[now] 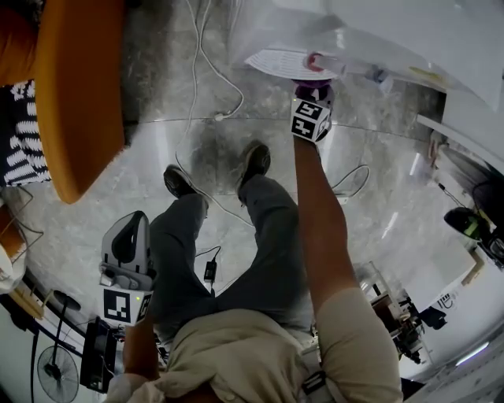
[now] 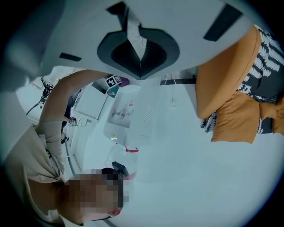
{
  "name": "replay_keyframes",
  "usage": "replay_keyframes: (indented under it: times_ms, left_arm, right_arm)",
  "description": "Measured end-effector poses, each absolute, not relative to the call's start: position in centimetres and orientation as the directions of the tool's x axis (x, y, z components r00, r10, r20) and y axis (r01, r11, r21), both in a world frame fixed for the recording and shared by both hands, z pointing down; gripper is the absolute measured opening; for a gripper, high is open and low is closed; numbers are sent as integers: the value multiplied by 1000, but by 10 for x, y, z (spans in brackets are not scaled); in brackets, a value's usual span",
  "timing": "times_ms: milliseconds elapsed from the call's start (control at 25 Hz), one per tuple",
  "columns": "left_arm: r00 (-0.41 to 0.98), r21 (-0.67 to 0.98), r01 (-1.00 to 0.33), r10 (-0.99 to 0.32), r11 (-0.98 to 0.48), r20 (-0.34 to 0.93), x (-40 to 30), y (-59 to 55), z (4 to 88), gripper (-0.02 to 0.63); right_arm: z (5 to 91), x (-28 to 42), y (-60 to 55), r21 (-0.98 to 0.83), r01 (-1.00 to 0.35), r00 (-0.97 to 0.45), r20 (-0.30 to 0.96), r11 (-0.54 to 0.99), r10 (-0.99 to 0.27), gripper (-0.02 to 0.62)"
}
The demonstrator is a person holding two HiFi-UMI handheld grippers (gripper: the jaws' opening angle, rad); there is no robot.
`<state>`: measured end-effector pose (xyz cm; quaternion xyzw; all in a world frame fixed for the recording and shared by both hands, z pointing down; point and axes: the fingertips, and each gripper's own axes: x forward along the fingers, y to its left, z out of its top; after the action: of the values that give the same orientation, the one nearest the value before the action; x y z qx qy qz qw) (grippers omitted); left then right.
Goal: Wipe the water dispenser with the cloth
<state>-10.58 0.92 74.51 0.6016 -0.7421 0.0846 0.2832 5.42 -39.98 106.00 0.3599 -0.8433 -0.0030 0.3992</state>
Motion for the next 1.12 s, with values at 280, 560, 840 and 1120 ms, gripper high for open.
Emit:
replay_keyframes:
  times_ms: [280, 560, 840, 1120]
  left_arm:
    - [-103, 223, -944, -861, 242, 499, -103, -11, 704, 17]
    - [-102, 223, -947, -877, 229, 469, -103, -23, 659, 17]
    - [-139, 220, -942, -893, 252, 428, -120, -16, 609, 17]
    - [-151, 197, -947, -895, 252, 421, -131, -2, 567, 17]
  right_arm:
    - [966, 112, -441, 395, -610, -388, 607, 687, -693, 80]
    - [891, 0, -374, 270, -498, -627, 544, 824, -558, 80]
    - [854, -82, -287, 119, -463, -692, 571, 879, -442, 77]
    - [770, -82, -271, 131, -481, -711, 521, 867, -473, 78]
